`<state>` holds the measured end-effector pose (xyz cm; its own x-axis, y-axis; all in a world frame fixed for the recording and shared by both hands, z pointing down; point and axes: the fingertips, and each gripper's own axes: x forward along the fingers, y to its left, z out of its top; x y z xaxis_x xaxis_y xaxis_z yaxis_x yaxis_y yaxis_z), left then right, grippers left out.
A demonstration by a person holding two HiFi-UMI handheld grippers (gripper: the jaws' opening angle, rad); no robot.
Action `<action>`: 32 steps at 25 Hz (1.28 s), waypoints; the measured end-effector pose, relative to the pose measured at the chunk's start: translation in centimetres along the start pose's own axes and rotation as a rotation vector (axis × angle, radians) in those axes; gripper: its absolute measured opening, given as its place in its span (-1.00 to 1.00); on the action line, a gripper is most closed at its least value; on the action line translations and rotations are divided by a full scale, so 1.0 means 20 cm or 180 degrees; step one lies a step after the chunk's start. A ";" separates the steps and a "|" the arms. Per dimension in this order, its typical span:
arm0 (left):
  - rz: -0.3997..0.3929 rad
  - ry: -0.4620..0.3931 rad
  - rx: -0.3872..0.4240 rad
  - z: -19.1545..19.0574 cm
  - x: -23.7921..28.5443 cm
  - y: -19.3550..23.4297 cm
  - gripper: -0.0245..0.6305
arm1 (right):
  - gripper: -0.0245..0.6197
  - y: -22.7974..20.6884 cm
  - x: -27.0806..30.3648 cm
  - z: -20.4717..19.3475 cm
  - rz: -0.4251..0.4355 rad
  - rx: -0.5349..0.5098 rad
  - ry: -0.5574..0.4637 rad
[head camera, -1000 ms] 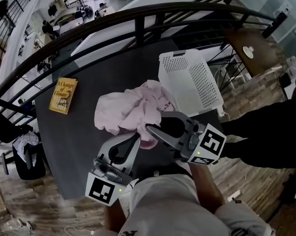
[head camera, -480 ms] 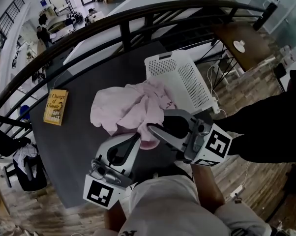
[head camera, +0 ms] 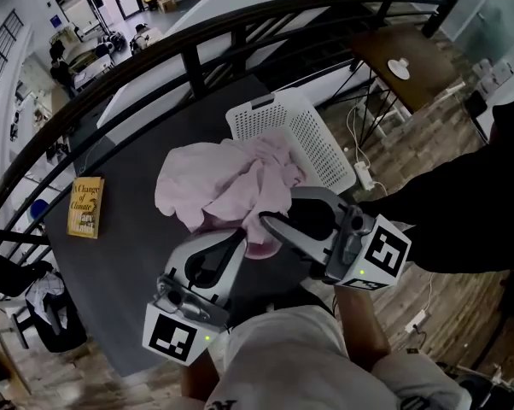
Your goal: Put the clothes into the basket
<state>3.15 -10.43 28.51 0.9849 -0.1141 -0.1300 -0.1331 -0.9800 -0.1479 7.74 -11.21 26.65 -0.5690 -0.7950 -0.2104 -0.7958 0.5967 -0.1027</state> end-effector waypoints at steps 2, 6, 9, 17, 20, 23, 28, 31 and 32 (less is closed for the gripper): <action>-0.0051 -0.0010 -0.0003 0.04 0.17 -0.03 -0.92 | -0.70 -0.12 -0.10 0.10 -0.0054 -0.0009 -0.0027; -0.0146 -0.0029 -0.0005 0.11 0.44 -0.06 -0.92 | -0.70 -0.31 -0.25 0.25 -0.0164 -0.0023 -0.0061; -0.0211 -0.0043 -0.0010 0.10 0.50 -0.05 -0.92 | -0.70 -0.37 -0.28 0.27 -0.0248 -0.0045 -0.0089; -0.0345 0.0081 -0.0064 0.00 0.69 -0.05 -0.92 | -0.70 -0.59 -0.41 0.29 -0.0502 -0.0039 -0.0108; -0.0389 0.0146 -0.0121 -0.07 0.74 -0.05 -0.92 | -0.70 -0.67 -0.46 0.24 -0.0614 0.0004 -0.0047; -0.0412 0.0226 -0.0201 -0.15 0.80 -0.05 -0.92 | -0.70 -0.73 -0.50 0.17 -0.0700 0.0083 0.0011; -0.0446 0.0415 -0.0349 -0.31 0.87 -0.06 -0.92 | -0.70 -0.83 -0.57 0.02 -0.0850 0.0253 0.0169; -0.0491 0.0567 -0.0420 -0.42 0.90 -0.07 -0.92 | -0.70 -0.89 -0.60 -0.08 -0.0938 0.0345 0.0277; -0.0498 0.0604 -0.0456 -0.45 0.91 -0.07 -0.92 | -0.70 -0.90 -0.61 -0.11 -0.0961 0.0371 0.0315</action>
<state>22.34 -12.55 35.19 0.9971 0.0251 0.0715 0.0259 -0.9996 -0.0100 28.64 -12.52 33.20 -0.3331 -0.9411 -0.0586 -0.9057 0.3366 -0.2576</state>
